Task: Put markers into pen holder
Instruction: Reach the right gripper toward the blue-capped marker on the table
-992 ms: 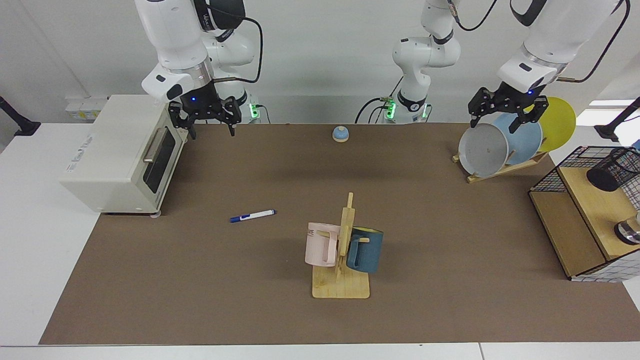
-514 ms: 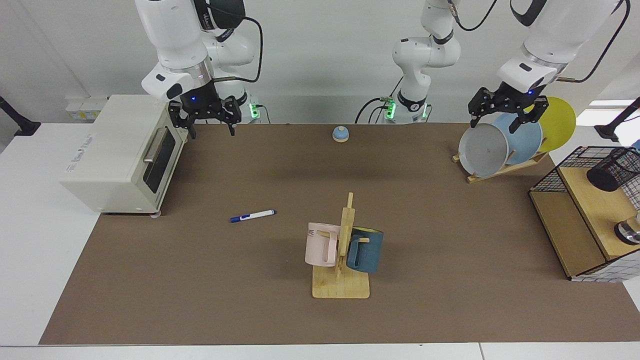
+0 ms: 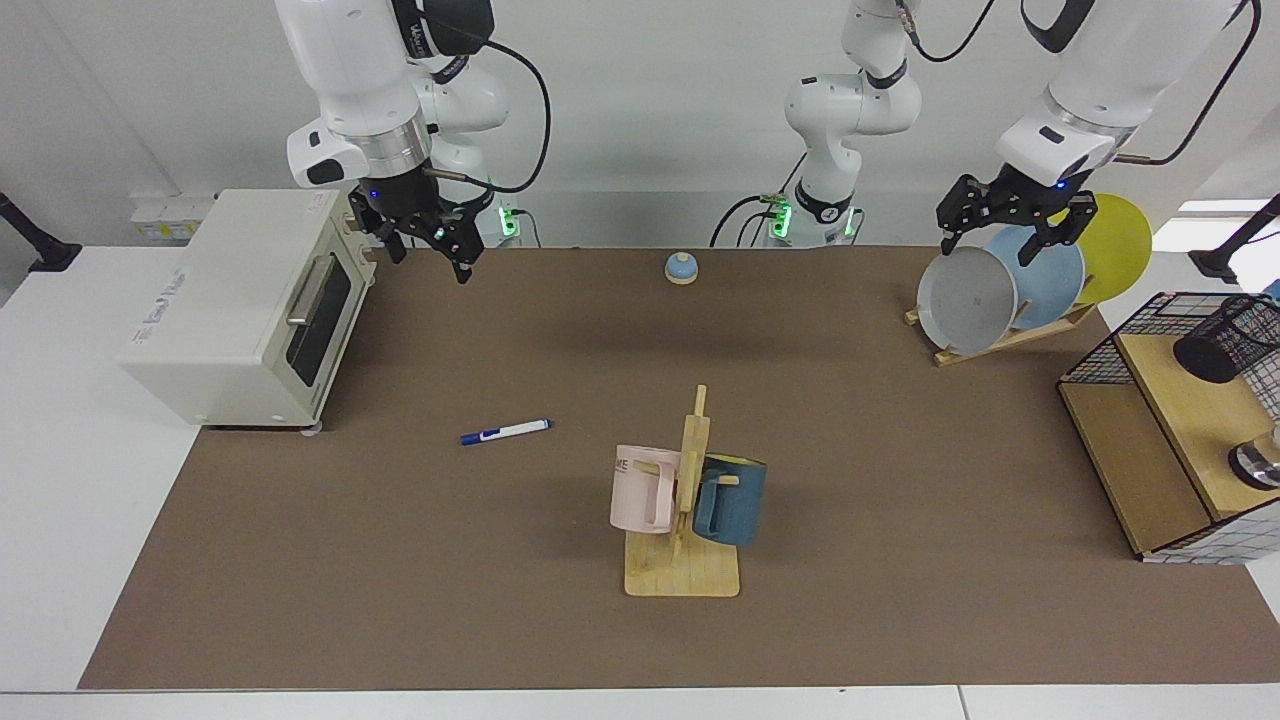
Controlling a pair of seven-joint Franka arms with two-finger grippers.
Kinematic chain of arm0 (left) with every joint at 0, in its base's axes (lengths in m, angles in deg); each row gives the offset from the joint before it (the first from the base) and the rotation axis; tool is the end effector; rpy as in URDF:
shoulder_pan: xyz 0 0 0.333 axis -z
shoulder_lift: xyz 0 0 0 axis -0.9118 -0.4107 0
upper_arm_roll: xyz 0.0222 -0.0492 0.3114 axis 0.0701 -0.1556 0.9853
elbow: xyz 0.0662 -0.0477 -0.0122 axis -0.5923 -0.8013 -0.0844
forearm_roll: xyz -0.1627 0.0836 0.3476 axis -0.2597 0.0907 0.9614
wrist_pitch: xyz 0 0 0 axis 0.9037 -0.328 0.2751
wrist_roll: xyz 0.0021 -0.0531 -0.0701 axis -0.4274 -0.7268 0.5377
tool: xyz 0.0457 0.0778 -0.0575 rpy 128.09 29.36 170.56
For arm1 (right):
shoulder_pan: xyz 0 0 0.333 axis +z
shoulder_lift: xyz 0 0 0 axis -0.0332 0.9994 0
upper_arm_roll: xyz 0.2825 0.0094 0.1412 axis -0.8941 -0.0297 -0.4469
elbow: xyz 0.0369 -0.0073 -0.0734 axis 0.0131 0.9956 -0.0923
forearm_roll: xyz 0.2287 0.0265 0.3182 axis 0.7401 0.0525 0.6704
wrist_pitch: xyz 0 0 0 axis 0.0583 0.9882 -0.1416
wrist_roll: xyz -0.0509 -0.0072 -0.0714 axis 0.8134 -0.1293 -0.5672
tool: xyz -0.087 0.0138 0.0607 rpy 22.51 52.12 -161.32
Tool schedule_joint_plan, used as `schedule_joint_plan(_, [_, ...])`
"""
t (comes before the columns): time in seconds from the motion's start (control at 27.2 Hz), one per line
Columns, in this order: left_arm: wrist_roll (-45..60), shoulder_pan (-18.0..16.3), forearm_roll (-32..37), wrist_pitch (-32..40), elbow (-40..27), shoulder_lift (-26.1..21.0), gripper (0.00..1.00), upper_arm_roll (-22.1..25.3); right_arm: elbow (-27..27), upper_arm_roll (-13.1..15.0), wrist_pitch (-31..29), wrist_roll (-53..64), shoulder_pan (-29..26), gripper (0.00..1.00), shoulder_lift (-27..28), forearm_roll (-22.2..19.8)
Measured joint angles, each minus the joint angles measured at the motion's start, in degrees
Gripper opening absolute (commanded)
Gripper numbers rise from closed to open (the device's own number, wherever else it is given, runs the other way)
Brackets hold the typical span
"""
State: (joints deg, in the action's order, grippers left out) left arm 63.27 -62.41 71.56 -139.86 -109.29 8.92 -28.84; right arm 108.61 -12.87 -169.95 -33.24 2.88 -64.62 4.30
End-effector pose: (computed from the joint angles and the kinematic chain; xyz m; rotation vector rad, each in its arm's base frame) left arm 0.5485 -0.0270 0.6437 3.0972 -0.3491 -0.0615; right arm 0.5396 0.1136 0.6149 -3.0381 0.7636 -0.0102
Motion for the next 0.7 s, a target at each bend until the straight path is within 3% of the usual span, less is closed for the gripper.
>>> schedule_joint_plan(0.33, [0.02,-0.01,0.0,0.35,0.0,0.0,1.0,0.0,1.67,-0.01,-6.38,-34.67,1.59,1.0,-0.07,3.43])
schedule_joint_plan(0.7, [0.03,-0.02,0.0,0.61,0.0,0.0,1.0,0.0,9.04,0.36,-9.33,-46.23,0.89,0.98,0.55,3.71])
